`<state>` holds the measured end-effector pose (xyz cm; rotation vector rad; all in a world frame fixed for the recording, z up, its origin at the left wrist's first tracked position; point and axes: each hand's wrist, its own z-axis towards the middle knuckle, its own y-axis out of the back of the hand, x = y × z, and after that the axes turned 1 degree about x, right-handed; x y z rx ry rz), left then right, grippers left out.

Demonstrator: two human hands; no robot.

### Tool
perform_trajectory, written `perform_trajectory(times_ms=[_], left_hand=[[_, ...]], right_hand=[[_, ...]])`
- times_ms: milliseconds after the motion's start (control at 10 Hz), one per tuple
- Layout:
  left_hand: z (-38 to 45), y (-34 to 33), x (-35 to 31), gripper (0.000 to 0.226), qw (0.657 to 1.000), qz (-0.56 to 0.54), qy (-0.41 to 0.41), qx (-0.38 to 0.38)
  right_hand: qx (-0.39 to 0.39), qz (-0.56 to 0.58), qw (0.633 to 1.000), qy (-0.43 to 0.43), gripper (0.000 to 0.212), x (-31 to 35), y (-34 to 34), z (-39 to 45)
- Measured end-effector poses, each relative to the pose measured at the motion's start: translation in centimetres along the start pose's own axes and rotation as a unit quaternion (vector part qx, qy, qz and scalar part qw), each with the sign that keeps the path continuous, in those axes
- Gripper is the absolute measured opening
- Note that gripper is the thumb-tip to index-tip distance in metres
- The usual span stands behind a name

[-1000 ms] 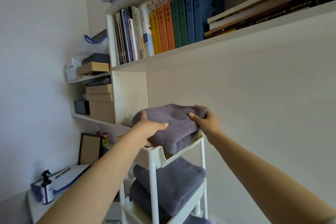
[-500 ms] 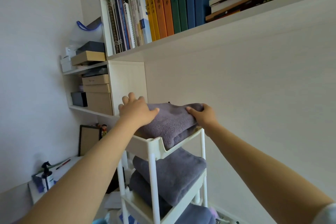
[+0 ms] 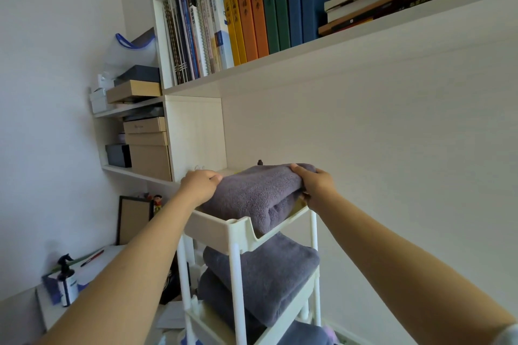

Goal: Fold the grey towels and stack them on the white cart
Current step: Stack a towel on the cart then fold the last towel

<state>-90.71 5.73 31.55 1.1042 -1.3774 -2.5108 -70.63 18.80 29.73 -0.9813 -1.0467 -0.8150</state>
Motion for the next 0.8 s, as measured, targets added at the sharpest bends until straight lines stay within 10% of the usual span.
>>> perform_trajectory(times_ms=[200,500,800], left_hand=[[-0.2,-0.2,-0.4,0.036,0.991,0.122,0.029,0.055],[-2.3,0.2,-2.0,0.050,0.988,0.094,-0.010,0.118],[-3.0,0.6,-4.0,0.033,0.993,0.058,-0.104,-0.016]], right_hand=[[-0.016,-0.384,0.911,0.151,0.029,-1.6,1.5,0.7],[0.011,-0.406,0.907,0.112,0.051,-1.9,2.5,0.6],[-0.002,-0.400,0.904,0.151,0.059,0.8,4.7,-3.0]])
